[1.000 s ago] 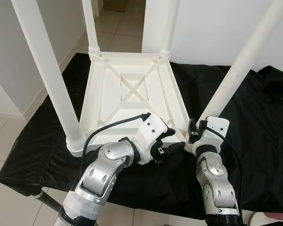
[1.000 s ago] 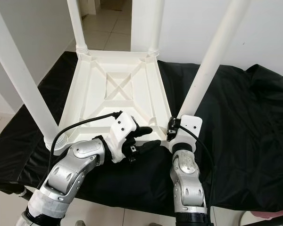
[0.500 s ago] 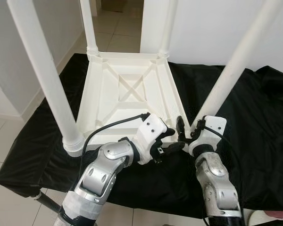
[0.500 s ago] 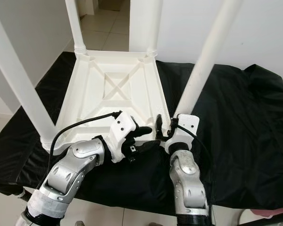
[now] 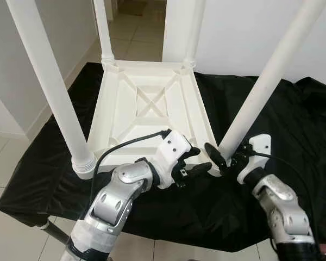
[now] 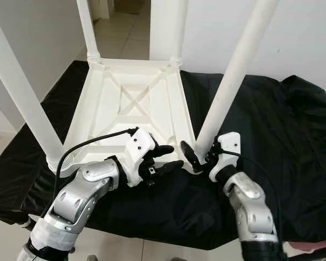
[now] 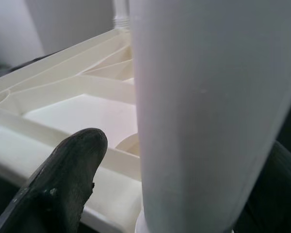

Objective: Building children table

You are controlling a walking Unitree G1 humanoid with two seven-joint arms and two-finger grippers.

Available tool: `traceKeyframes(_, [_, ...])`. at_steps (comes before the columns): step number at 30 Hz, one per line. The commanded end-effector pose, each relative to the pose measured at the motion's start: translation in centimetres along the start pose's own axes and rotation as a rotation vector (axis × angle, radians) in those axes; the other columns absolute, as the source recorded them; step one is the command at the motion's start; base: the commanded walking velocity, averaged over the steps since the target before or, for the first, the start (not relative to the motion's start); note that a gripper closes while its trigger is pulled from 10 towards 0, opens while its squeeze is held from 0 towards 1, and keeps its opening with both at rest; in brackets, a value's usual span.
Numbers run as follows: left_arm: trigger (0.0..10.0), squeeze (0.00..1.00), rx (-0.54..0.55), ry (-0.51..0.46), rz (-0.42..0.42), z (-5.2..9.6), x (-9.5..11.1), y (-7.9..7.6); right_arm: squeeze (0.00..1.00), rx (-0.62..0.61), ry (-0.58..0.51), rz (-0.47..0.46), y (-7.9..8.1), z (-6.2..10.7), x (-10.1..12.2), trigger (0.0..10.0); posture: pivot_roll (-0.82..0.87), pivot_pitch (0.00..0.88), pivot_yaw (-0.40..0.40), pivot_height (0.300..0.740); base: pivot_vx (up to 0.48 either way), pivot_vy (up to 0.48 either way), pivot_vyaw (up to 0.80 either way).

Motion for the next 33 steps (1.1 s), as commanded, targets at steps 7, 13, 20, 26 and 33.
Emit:
traceKeyframes(7, [10.0, 0.0, 0.015, -0.005, -0.012, -0.1, 0.4, 0.3, 0.0, 0.172, 0.032, 0.028, 0.3, -1.5, -0.8, 10.0, -0.09, 0.0, -0.021, 0.74, 0.0, 0.0, 0.0])
traceKeyframes(13, [10.0, 0.0, 0.013, -0.005, -0.018, -0.2, 0.5, 0.3, 0.0, 0.227, 0.063, 0.051, -0.3, -2.7, -1.3, 2.0, -0.07, 0.0, -0.03, 0.74, 0.0, 0.0, 0.0])
traceKeyframes(20, [10.0, 0.0, 0.024, -0.008, -0.018, 0.0, 0.6, 0.4, 0.0, 0.269, 0.09, 0.02, -0.5, -2.1, -2.5, 0.0, -0.06, 0.0, -0.034, 0.74, 0.0, 0.0, 0.0])
traceKeyframes(26, [10.0, 0.0, 0.023, -0.008, -0.018, 0.0, 0.6, 0.3, 0.0, 0.274, 0.087, 0.017, -0.6, -1.9, -2.6, 0.0, -0.07, 0.0, -0.033, 0.74, 0.0, 0.0, 0.0])
traceKeyframes(33, [10.0, 0.0, 0.016, -0.004, -0.019, -0.1, 0.5, 0.2, 0.0, 0.124, 0.031, -0.058, -2.1, -2.1, -1.3, 10.0, -0.08, 0.0, -0.035, 0.74, 0.0, 0.0, 0.0])
Point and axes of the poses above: a point about 5 cm out from each wrist's last joint towards the gripper, its own z axis pointing back from the gripper into the wrist, its own x axis along the axis of the wrist's last joint, y = z × x, the point moved 5 cm from there along -z, pointing out of the wrist towards the gripper, and after that the axes turned 7 degrees about z, right-handed, at the moved point
